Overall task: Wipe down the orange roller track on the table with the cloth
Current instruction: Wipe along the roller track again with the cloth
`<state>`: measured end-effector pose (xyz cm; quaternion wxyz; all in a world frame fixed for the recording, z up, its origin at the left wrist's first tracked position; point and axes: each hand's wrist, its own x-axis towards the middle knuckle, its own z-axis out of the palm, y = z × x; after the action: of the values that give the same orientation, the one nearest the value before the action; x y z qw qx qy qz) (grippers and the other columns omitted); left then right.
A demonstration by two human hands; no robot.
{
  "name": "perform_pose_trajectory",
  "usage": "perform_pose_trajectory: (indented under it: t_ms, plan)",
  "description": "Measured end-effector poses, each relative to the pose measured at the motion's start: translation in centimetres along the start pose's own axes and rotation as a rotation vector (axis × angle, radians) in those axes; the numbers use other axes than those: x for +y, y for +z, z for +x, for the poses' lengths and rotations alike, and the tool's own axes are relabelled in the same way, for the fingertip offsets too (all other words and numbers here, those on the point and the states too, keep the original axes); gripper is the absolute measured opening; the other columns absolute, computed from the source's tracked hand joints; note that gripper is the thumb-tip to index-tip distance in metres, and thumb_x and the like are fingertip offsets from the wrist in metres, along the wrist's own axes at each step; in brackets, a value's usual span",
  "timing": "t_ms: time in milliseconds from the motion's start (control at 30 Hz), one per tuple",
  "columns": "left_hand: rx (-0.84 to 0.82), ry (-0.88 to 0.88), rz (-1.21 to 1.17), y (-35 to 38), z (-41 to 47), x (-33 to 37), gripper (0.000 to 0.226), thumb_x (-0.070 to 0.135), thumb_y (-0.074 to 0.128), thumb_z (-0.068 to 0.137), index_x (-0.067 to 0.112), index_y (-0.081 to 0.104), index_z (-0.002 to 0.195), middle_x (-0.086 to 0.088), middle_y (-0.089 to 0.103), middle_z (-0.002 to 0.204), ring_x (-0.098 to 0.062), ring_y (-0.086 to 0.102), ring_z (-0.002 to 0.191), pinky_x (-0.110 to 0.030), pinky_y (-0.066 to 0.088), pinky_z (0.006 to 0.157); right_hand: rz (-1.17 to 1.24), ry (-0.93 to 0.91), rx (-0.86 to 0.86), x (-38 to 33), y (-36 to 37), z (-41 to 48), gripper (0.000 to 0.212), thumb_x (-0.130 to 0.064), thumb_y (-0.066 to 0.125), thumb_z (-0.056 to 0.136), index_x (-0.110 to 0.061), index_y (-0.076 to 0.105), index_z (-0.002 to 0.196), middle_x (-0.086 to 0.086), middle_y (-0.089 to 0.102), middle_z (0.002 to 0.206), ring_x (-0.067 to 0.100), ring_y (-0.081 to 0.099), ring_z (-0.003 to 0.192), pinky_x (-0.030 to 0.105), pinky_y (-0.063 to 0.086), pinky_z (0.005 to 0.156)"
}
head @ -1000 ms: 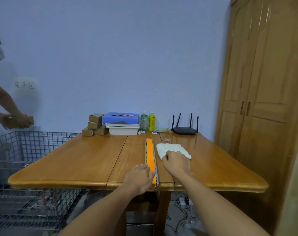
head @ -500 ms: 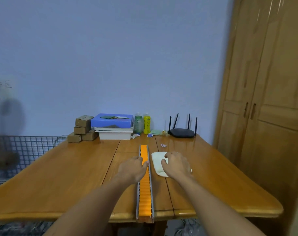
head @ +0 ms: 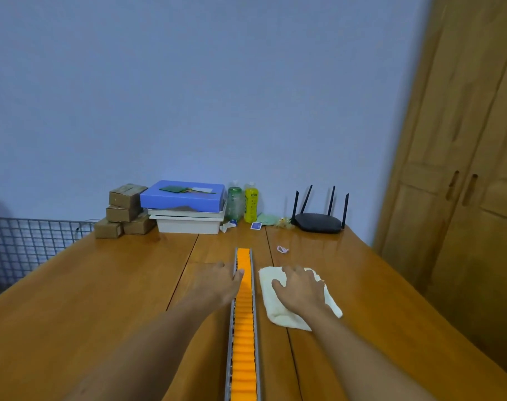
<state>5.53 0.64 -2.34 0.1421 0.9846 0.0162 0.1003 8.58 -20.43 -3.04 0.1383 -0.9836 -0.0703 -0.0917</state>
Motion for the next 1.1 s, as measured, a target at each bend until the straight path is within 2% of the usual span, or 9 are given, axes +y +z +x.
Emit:
perform_pose_trajectory:
  t_ms: [133,300,400,533,667,800,1000,1100]
  plan:
    - [-0.037,-0.043,-0.062,1.8,2.3,-0.6,0.057,0.052,0.029,0.108,0.015,0.054,0.143,-0.008,0.058,0.141,-0.025,0.055,0.128,-0.041,0.046,0.107,-0.010,0.048,-0.083,0.6,2.3,2.2,0.070,-0.072,0.038,0.092,-0.039,0.033,0.153,-0.002,0.028,0.162,0.032,0.025,0.147,0.064,0.020,0.113]
    - [-0.055,-0.090,-0.122,3.8,4.9,-1.5,0.054,0.051,0.029,0.108,0.014,0.064,0.126,-0.007,0.066,0.122,-0.016,0.059,0.104,-0.034,0.049,0.091,-0.105,0.061,-0.185,1.3,5.0,4.4,0.084,-0.083,0.033,0.086,-0.042,0.019,0.158,0.000,0.004,0.169,0.039,0.002,0.153,0.075,0.003,0.111]
    - [-0.066,-0.111,-0.136,5.2,6.4,-2.1,0.054,0.050,0.028,0.109,0.013,0.066,0.121,-0.007,0.068,0.112,-0.016,0.062,0.098,-0.035,0.051,0.086,-0.116,0.073,-0.189,1.7,6.3,5.7,0.083,-0.084,0.027,0.087,-0.043,0.014,0.159,-0.001,0.000,0.169,0.039,-0.003,0.153,0.074,0.000,0.112]
    - [-0.036,-0.105,-0.158,6.9,8.2,-2.8,0.047,0.044,0.031,0.110,0.013,0.066,0.116,-0.006,0.066,0.102,-0.018,0.063,0.091,-0.038,0.055,0.083,-0.118,0.067,-0.123,2.1,7.5,7.4,0.078,-0.081,0.024,0.089,-0.045,0.016,0.157,-0.003,0.012,0.167,0.035,0.011,0.149,0.068,0.011,0.114]
    - [0.028,-0.101,-0.197,8.6,9.9,-3.3,0.037,0.038,0.036,0.109,0.017,0.062,0.125,-0.002,0.063,0.113,-0.017,0.060,0.099,-0.035,0.053,0.088,-0.148,0.058,-0.078,2.4,7.8,9.2,0.075,-0.079,0.025,0.090,-0.044,0.020,0.156,-0.002,0.027,0.160,0.031,0.025,0.142,0.059,0.024,0.110]
    - [0.059,-0.122,-0.337,9.3,11.0,-3.8,0.027,0.035,0.044,0.108,0.020,0.063,0.122,0.003,0.063,0.114,-0.013,0.059,0.099,-0.033,0.052,0.085,-0.198,0.043,-0.033,2.5,8.1,10.6,0.069,-0.075,0.026,0.093,-0.042,0.030,0.153,0.001,0.039,0.150,0.029,0.031,0.138,0.055,0.028,0.107]
    - [0.076,-0.159,-0.528,9.9,11.2,-4.9,0.025,0.035,0.051,0.105,0.024,0.065,0.124,0.006,0.068,0.116,-0.011,0.063,0.098,-0.030,0.052,0.079,-0.211,-0.042,0.051,2.7,8.5,12.0,0.052,-0.060,0.030,0.101,-0.034,0.047,0.143,0.003,0.058,0.129,0.023,0.050,0.122,0.045,0.041,0.097]
    - [0.089,-0.178,-0.589,9.9,11.2,-4.9,0.026,0.034,0.053,0.104,0.025,0.067,0.125,0.007,0.069,0.115,-0.008,0.062,0.097,-0.028,0.050,0.076,-0.180,-0.072,0.051,2.6,8.0,12.2,0.048,-0.057,0.030,0.104,-0.030,0.050,0.139,0.003,0.065,0.114,0.022,0.060,0.105,0.038,0.051,0.080]
